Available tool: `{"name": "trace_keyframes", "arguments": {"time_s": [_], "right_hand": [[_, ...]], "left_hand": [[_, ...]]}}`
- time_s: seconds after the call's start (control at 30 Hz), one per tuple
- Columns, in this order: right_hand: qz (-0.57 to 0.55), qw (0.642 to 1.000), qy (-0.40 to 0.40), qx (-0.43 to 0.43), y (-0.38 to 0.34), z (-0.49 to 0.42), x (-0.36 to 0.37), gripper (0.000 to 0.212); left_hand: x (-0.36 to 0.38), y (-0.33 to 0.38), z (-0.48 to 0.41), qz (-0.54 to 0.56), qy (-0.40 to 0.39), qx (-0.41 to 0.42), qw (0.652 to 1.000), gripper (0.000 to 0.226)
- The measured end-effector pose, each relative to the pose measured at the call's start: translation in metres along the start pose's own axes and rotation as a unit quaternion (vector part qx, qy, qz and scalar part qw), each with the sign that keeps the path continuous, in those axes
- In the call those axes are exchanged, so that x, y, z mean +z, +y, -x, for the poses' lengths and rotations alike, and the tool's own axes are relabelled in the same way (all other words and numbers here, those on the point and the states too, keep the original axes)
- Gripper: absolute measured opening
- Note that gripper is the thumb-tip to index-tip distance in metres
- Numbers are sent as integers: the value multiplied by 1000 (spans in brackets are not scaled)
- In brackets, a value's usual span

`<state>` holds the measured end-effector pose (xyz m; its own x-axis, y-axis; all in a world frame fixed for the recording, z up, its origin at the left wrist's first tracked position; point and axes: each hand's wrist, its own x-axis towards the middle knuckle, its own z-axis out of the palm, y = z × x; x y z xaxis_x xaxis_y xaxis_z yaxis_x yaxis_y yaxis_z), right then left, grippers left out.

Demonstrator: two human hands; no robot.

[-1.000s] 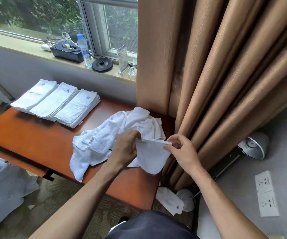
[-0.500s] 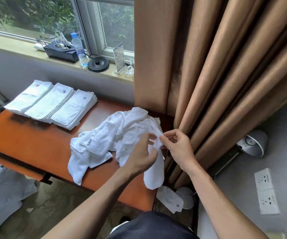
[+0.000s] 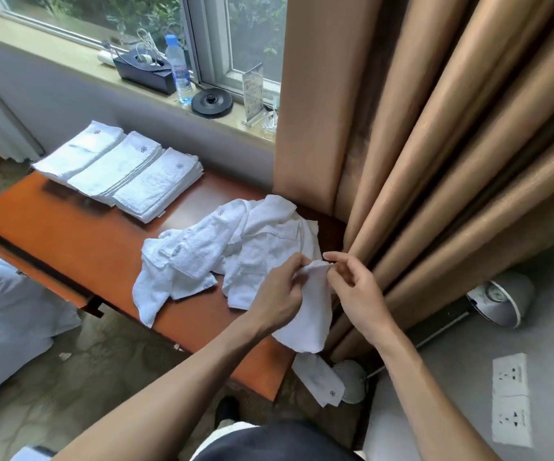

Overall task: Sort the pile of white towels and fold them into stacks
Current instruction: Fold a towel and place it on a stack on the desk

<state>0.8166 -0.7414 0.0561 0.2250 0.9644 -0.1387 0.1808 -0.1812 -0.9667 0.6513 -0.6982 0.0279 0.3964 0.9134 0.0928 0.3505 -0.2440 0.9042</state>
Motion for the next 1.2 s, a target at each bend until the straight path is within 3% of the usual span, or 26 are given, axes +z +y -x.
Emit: {"name": "trace_keyframes", "arguments": {"time_s": [0.1, 0.23, 0.37, 0.53, 0.63, 0.77, 1.0, 1.2], "right_hand": [[132, 990, -50, -28, 14, -6, -11, 23], [185, 975, -107, -54, 34, -15, -9, 11], [96, 974, -207, 9, 46, -26, 3, 20], [29, 966, -258, -5, 53, -29, 38, 13], [19, 961, -277, -14, 52, -26, 61, 12], [10, 953, -303, -13, 41, -27, 81, 10], [20, 965, -260, 17, 27, -33, 126, 4], [54, 980, -191, 17, 8, -41, 210, 18]], "left_hand": [[-2, 7, 0, 32, -13, -24, 999, 24], [-11, 9, 8, 62, 23, -81, 995, 18], [-21, 0, 19, 49, 95, -144, 984, 14], [-32, -10, 44, 70, 178, -236, 953, 15], [-46, -11, 59, 86, 195, -250, 944, 14], [-72, -22, 67, 43, 240, -244, 938, 29], [-129, -58, 73, 33, 302, -201, 931, 18], [-204, -109, 76, 78, 302, -209, 927, 24]]}}
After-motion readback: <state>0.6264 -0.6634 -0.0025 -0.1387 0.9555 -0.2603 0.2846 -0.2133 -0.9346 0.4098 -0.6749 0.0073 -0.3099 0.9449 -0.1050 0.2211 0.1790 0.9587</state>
